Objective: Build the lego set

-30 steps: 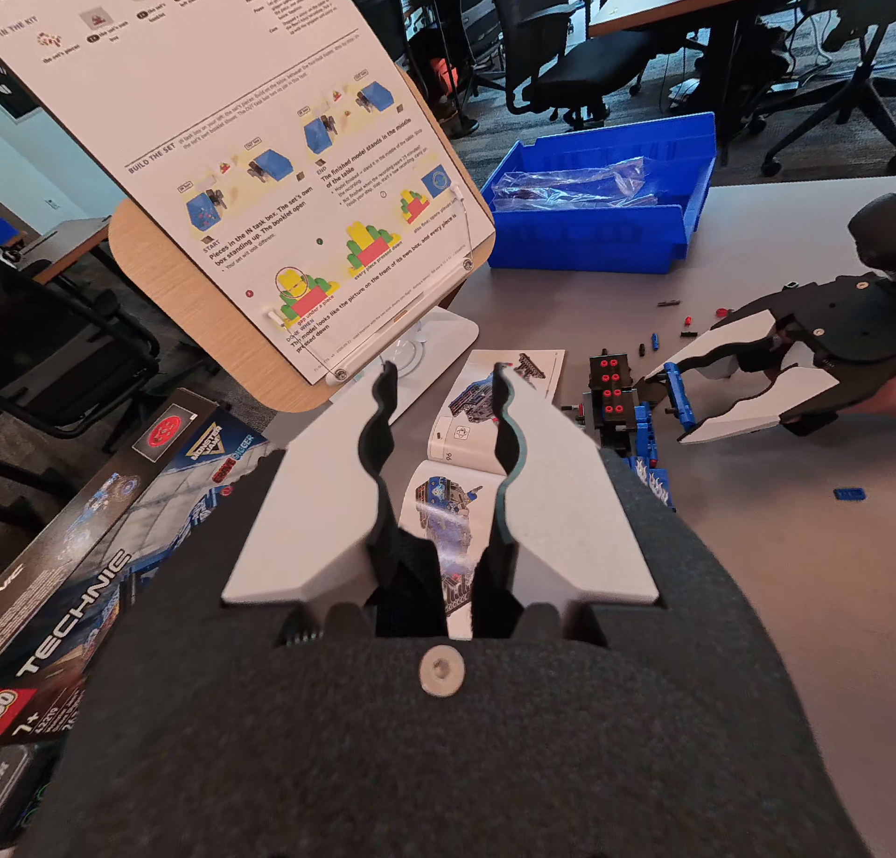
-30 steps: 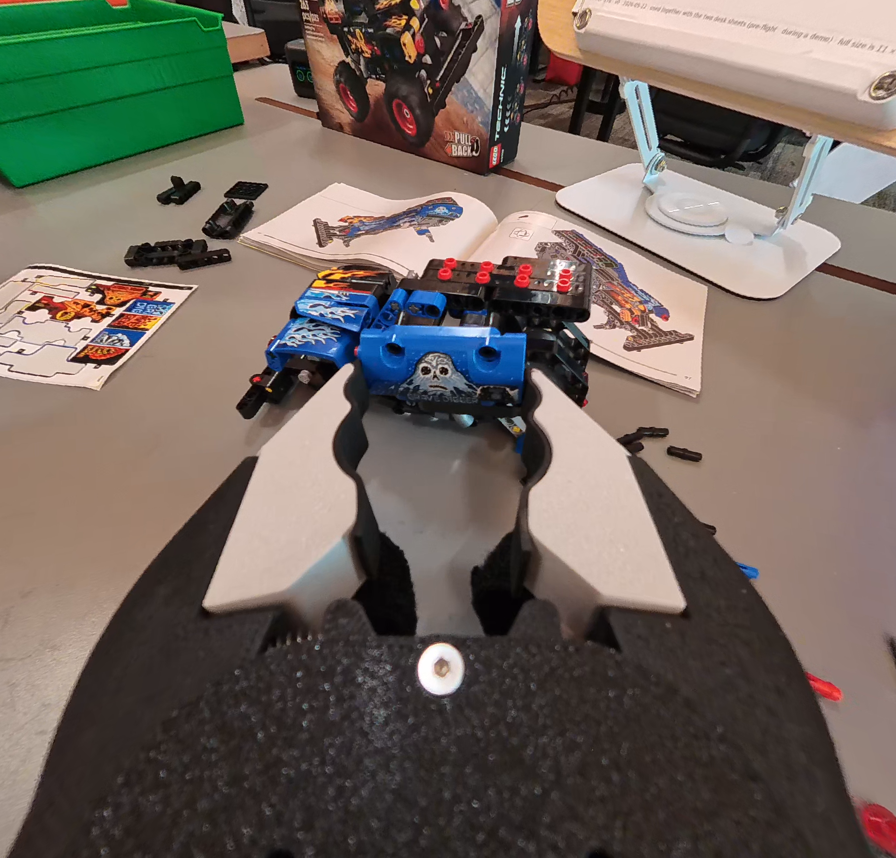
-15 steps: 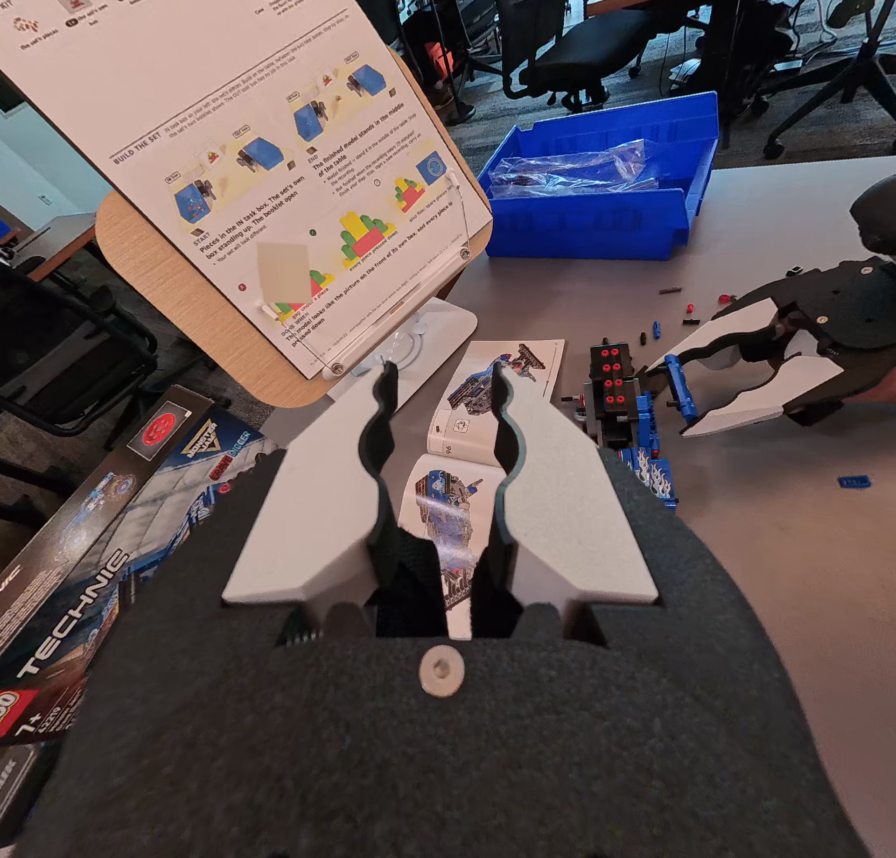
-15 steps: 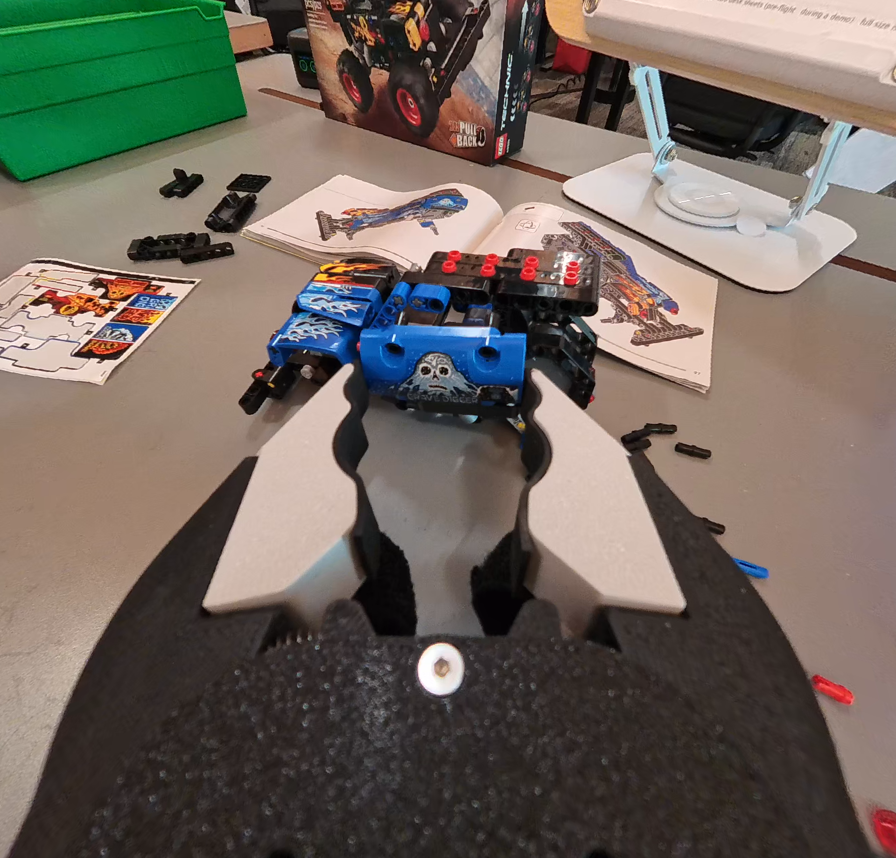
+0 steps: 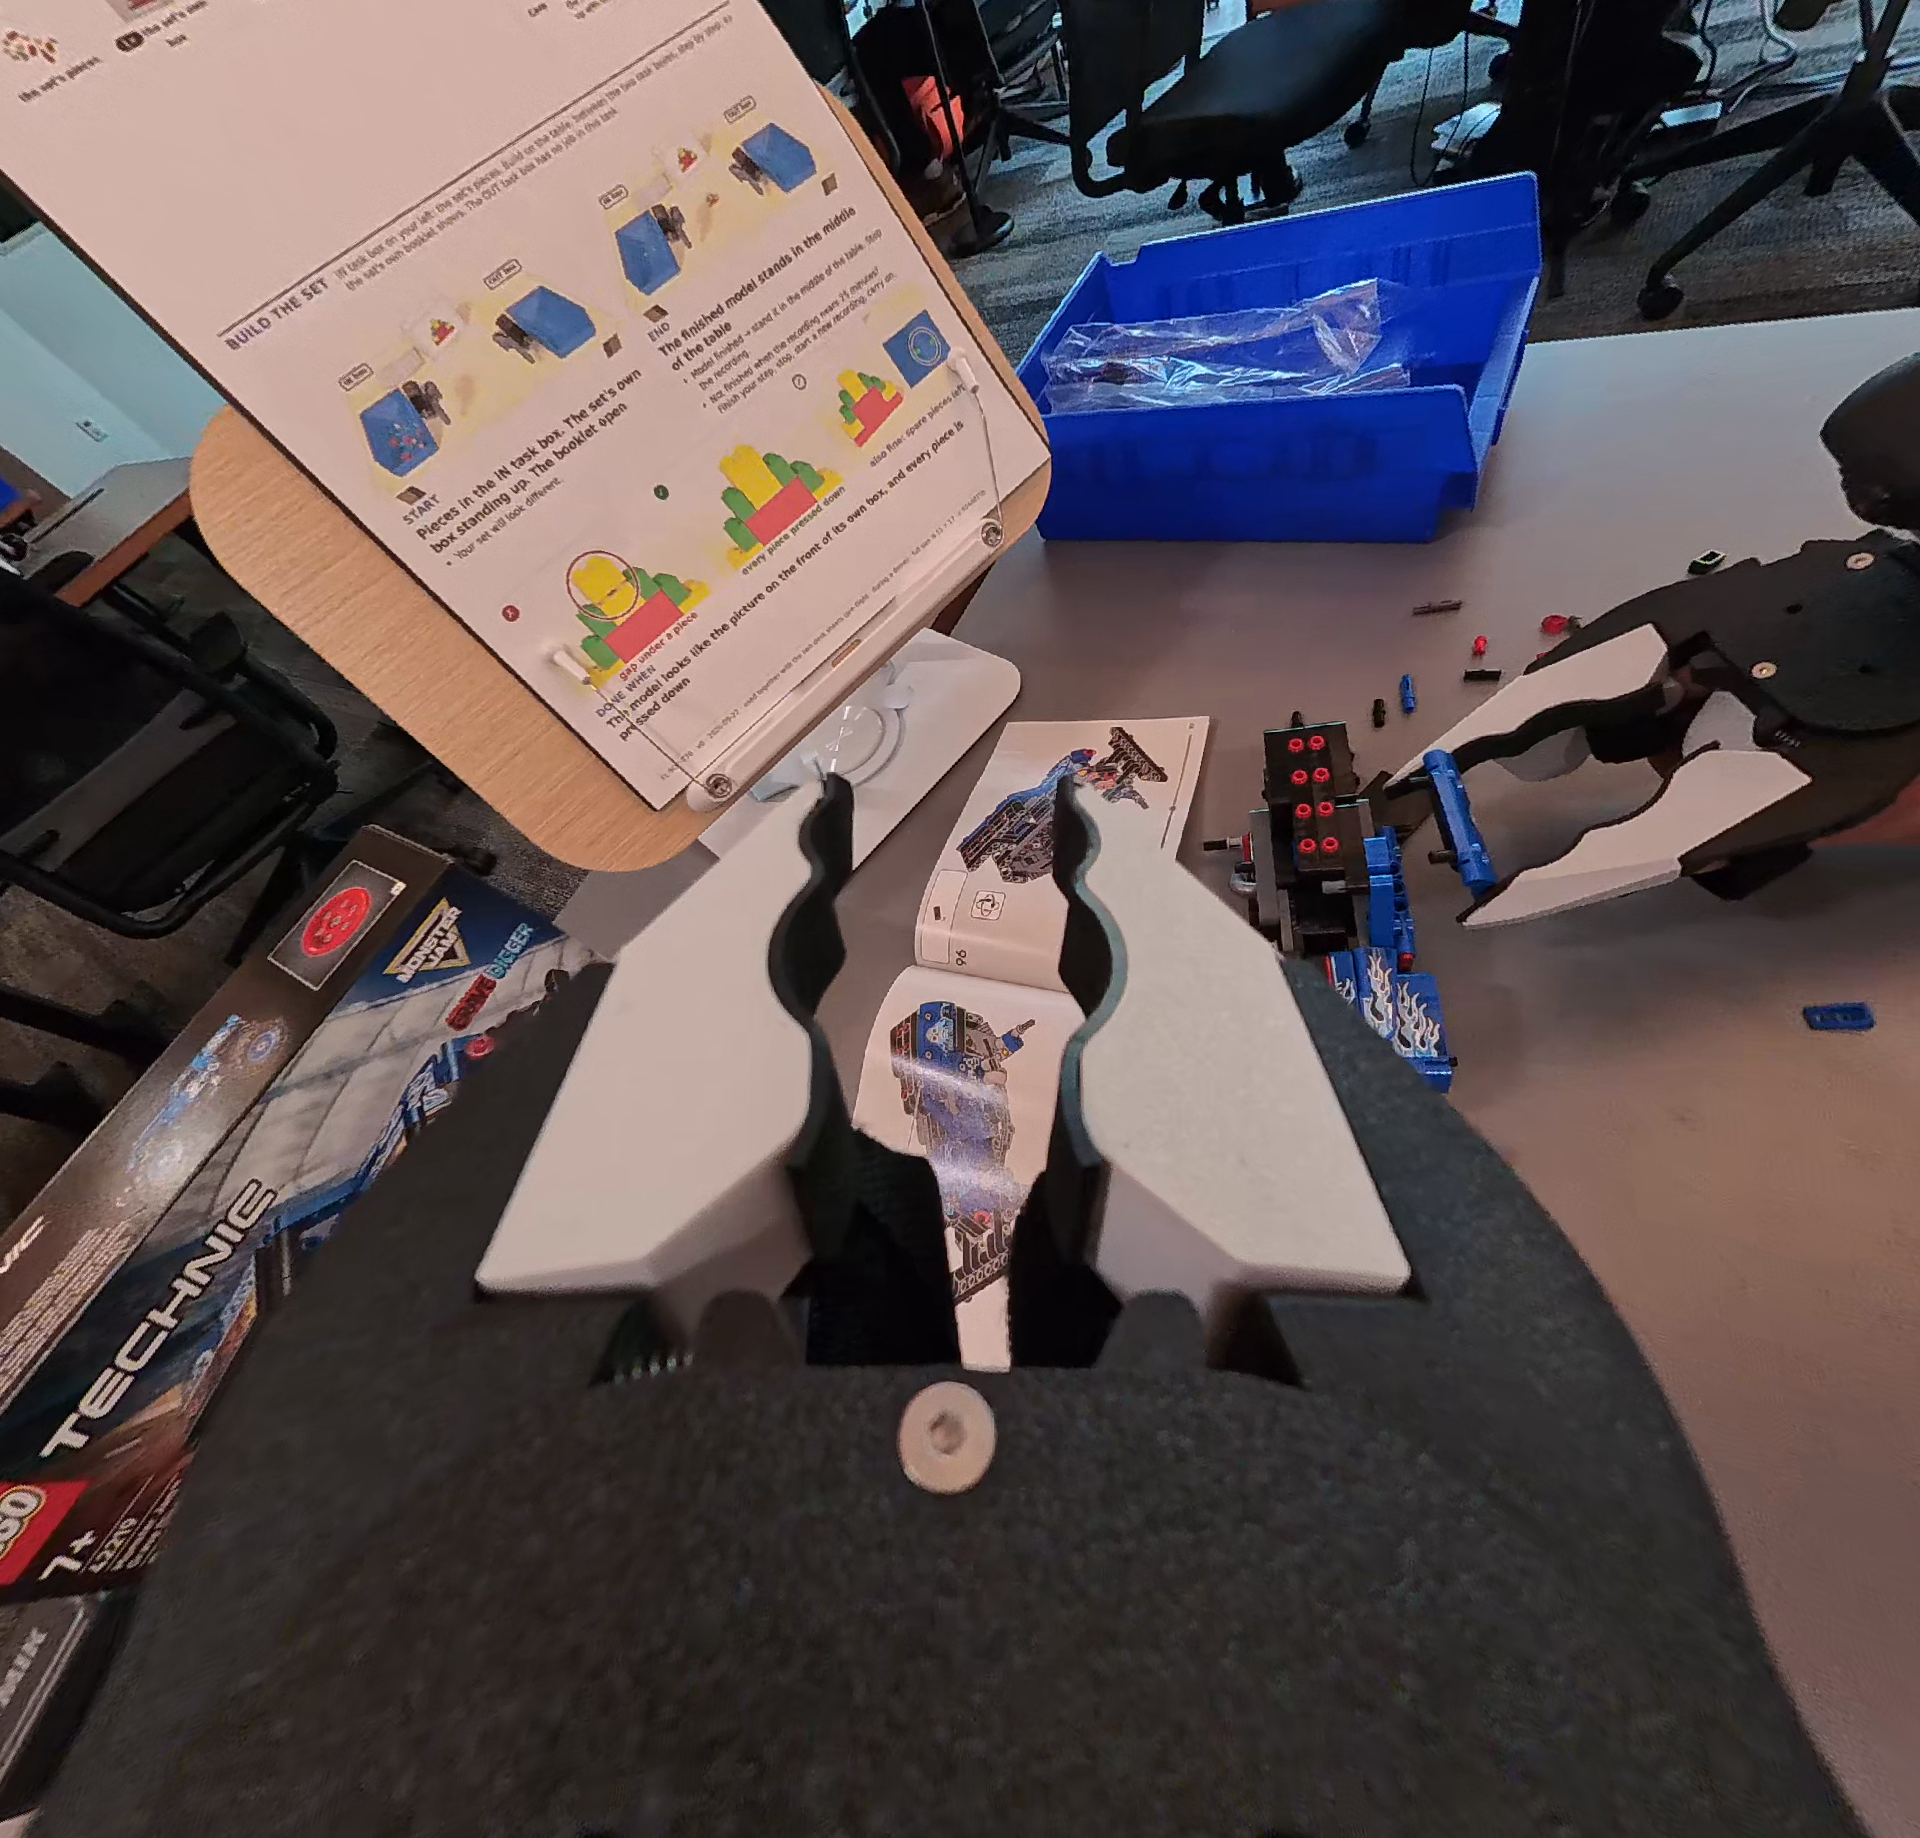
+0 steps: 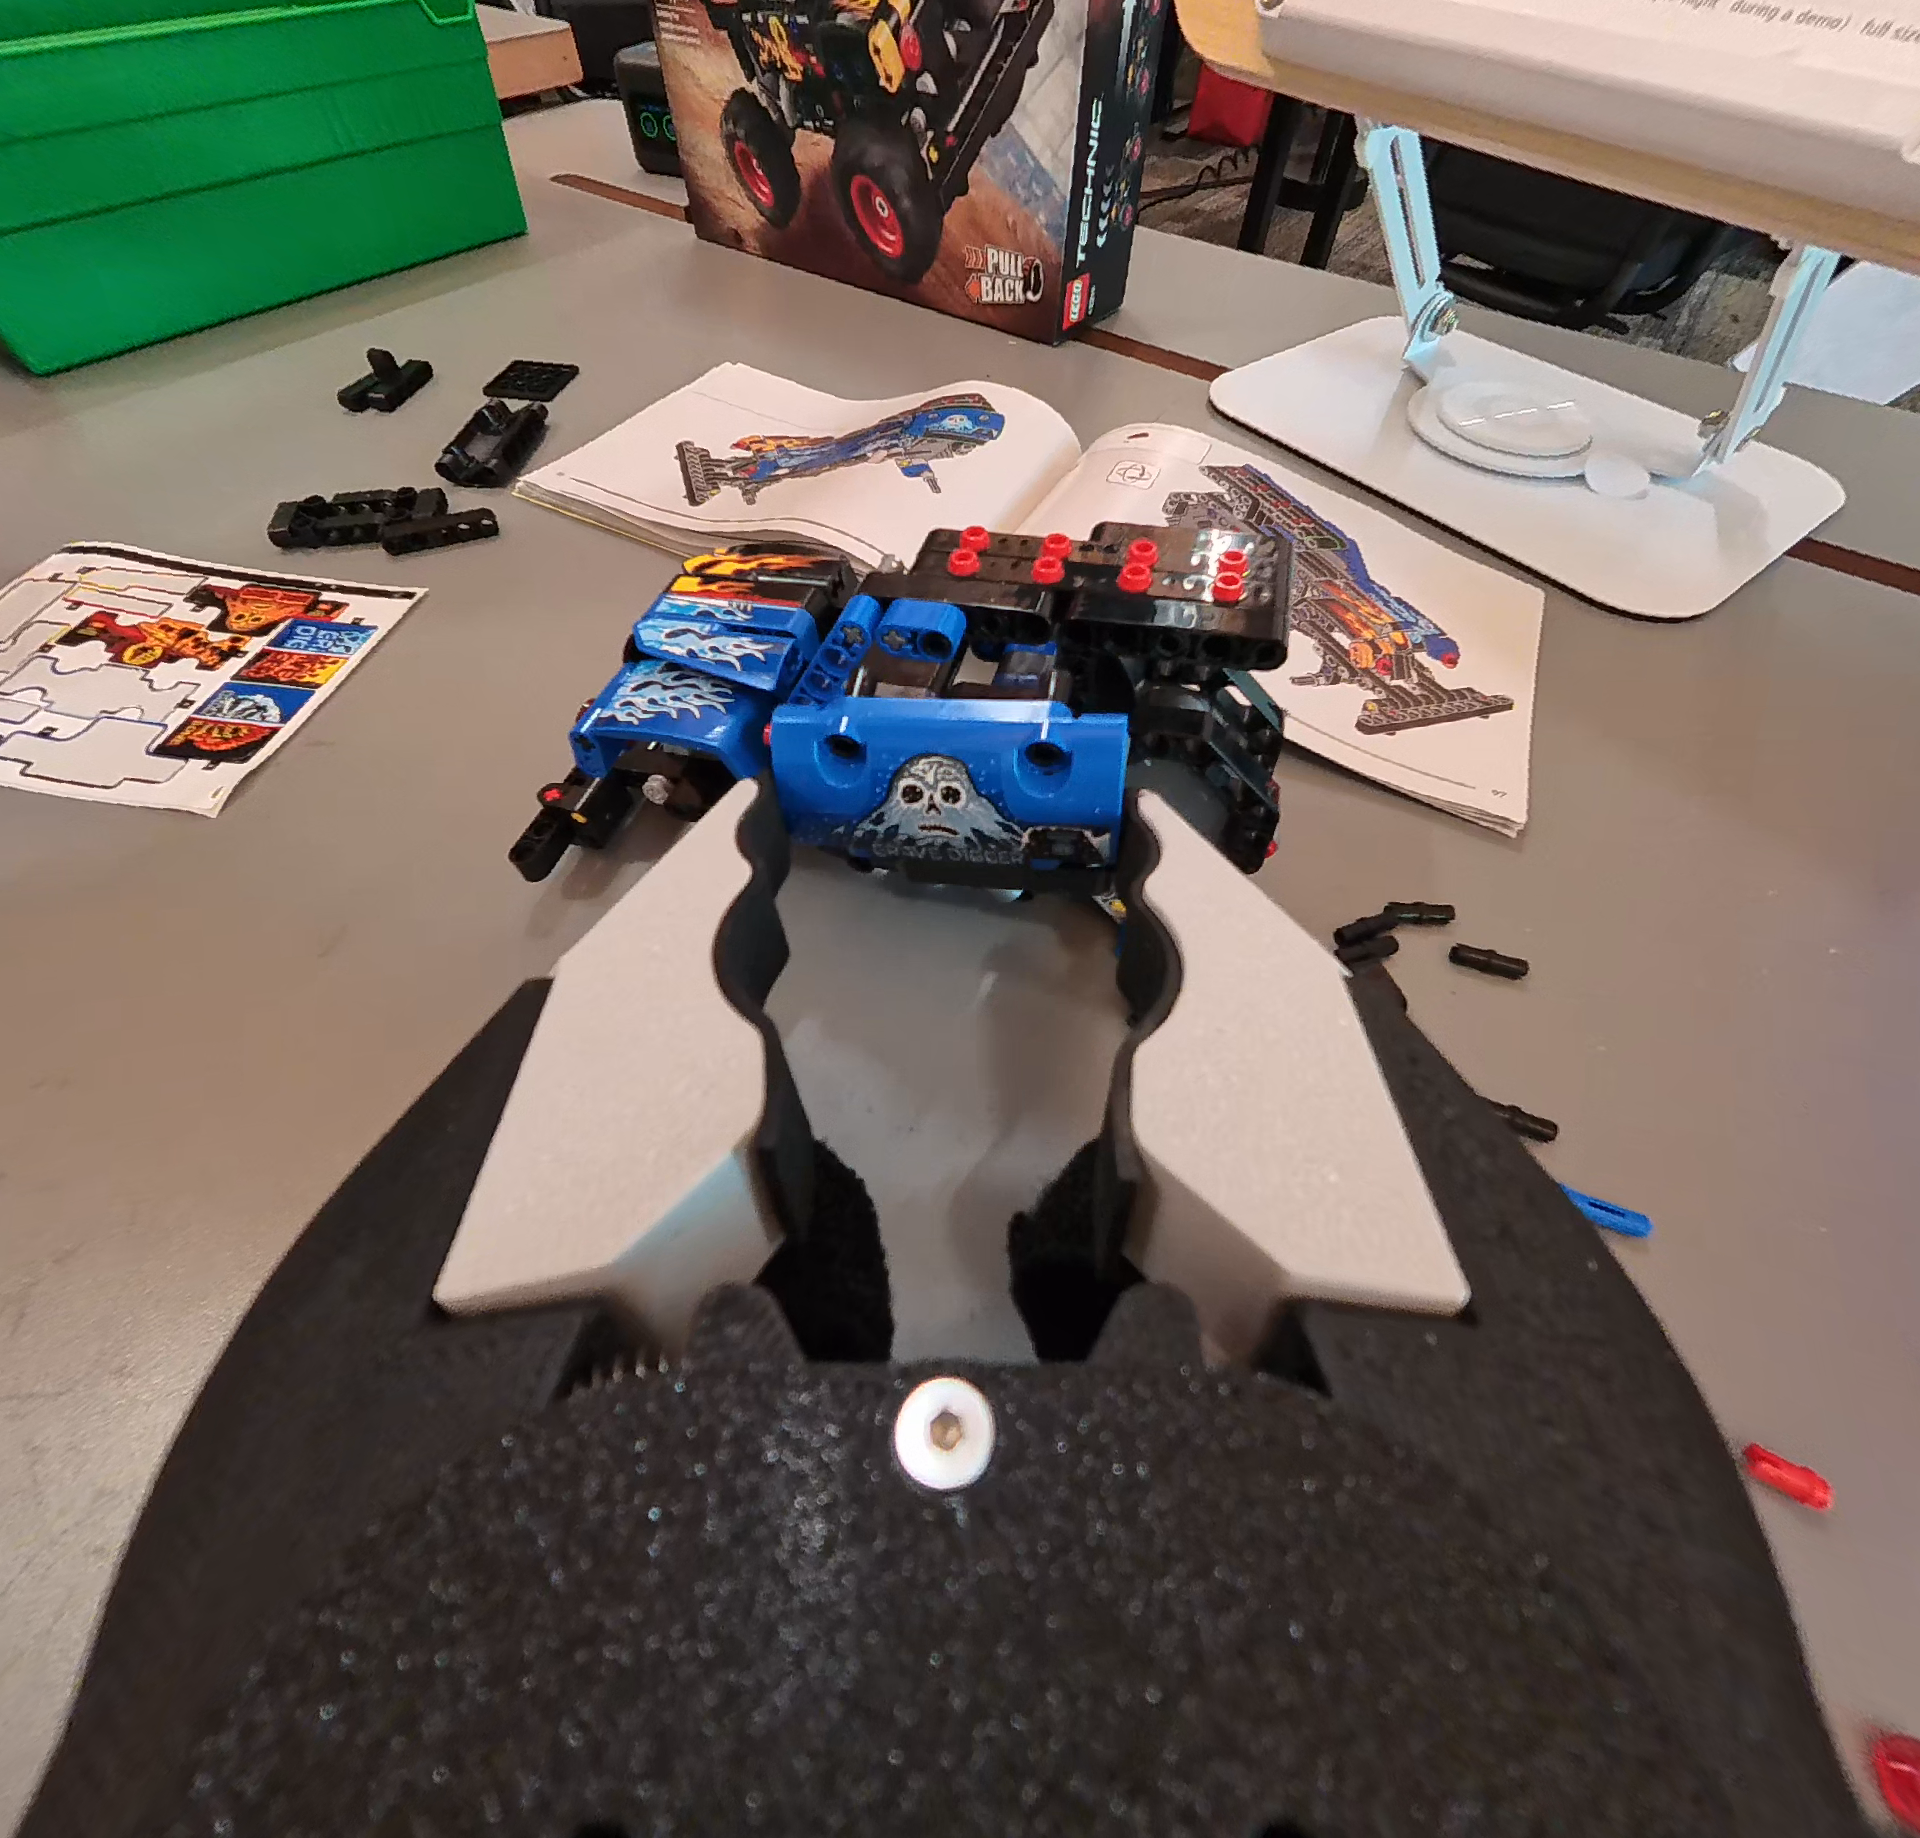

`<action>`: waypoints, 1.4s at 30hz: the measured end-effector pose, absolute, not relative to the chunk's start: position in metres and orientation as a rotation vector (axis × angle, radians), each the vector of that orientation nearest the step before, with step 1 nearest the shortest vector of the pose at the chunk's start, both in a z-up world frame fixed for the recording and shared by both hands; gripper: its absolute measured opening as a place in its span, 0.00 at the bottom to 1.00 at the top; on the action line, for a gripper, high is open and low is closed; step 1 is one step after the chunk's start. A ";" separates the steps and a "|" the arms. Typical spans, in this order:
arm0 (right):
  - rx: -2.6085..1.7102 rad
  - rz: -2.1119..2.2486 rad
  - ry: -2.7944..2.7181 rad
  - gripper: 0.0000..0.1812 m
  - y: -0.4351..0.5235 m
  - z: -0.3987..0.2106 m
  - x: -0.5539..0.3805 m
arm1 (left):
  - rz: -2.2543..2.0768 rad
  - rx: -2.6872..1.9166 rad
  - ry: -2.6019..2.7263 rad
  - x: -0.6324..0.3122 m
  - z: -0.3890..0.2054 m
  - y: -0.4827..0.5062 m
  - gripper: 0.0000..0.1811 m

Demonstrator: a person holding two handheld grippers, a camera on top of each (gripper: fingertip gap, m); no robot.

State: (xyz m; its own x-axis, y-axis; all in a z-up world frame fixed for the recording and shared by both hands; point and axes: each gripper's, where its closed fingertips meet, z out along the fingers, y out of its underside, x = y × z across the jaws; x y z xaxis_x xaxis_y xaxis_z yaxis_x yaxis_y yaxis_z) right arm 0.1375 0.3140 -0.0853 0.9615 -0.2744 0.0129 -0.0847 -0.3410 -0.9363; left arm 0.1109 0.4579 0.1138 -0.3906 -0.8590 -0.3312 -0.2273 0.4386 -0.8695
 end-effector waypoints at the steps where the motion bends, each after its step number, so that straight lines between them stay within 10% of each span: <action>1: -1.915 -0.200 0.259 0.34 0.314 -0.085 0.138 | -0.961 -0.921 1.865 0.111 0.113 0.458 0.20; 42: -1.923 -0.206 0.261 0.34 0.313 -0.086 0.139 | -0.969 -0.923 1.820 0.097 0.132 0.471 0.19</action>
